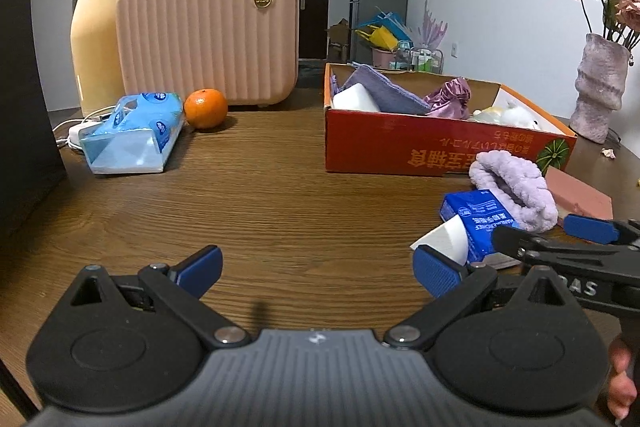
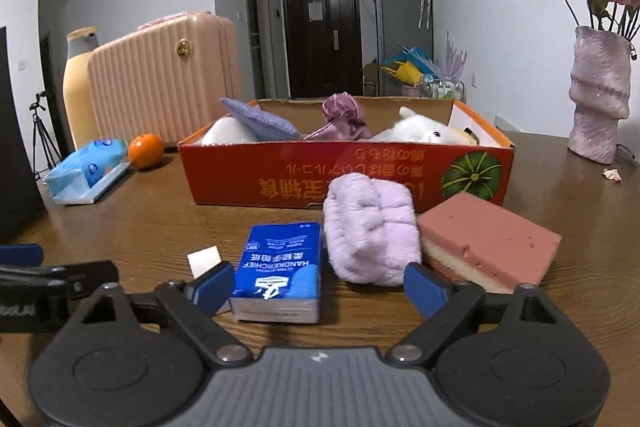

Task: Organize soft objects
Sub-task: 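Lower the right gripper onto the blue handkerchief tissue pack, then close the right gripper on the blue tissue pack and lift it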

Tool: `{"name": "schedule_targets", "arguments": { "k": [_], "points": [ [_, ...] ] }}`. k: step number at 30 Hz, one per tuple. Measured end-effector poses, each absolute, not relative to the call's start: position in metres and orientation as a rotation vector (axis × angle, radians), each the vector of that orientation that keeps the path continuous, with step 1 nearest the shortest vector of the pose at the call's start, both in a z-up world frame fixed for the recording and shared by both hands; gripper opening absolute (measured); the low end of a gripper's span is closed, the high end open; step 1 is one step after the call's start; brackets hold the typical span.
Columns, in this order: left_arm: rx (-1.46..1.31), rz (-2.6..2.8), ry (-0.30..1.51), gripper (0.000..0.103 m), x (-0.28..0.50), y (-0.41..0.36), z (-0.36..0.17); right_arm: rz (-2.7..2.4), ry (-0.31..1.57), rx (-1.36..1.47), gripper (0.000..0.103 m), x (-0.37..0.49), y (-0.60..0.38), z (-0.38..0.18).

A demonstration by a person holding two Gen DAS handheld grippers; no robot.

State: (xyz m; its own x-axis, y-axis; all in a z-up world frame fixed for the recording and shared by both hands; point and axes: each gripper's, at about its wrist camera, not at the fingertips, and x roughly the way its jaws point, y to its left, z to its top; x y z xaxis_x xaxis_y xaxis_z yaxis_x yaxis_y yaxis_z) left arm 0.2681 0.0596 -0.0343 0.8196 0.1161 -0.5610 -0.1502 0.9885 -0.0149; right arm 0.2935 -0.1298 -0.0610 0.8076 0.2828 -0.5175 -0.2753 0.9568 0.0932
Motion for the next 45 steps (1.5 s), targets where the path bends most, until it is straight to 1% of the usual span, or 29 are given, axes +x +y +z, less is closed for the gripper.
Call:
{"name": "schedule_targets", "arguments": {
  "k": [10,12,14,17,20,23,34,45],
  "points": [
    [-0.069,0.141,0.610,0.103,0.267,0.077,-0.034,0.296,0.613,0.023,0.073,0.311,-0.108,-0.066],
    [-0.070,0.142,0.612,0.103,0.267,0.079,-0.035,0.288,0.618,0.025,0.068,0.313,-0.105,-0.067],
    [-0.073,0.142,0.616,0.103,0.267,0.080,-0.035,0.282,0.631,0.024,0.067,0.316,-0.102,-0.068],
    [-0.075,0.138,0.621,0.103,0.266,0.080,-0.035,0.276,0.640,0.038,0.061,0.319,-0.102,-0.069],
    [-0.072,0.134,0.624,0.103,0.265,0.079,-0.036,0.273,0.650,0.039,0.060,0.320,-0.102,-0.070],
    [-0.073,0.134,0.626,0.103,0.266,0.079,-0.036,0.274,0.660,0.050,0.055,0.320,-0.104,-0.071],
    [-0.085,0.128,0.635,0.103,0.268,0.081,-0.038,0.271,0.665,0.048,0.052,0.316,-0.106,-0.070],
    [-0.093,0.134,0.638,0.103,0.272,0.081,-0.043,0.292,0.603,0.106,0.052,0.305,-0.117,-0.056]
  ]
}}
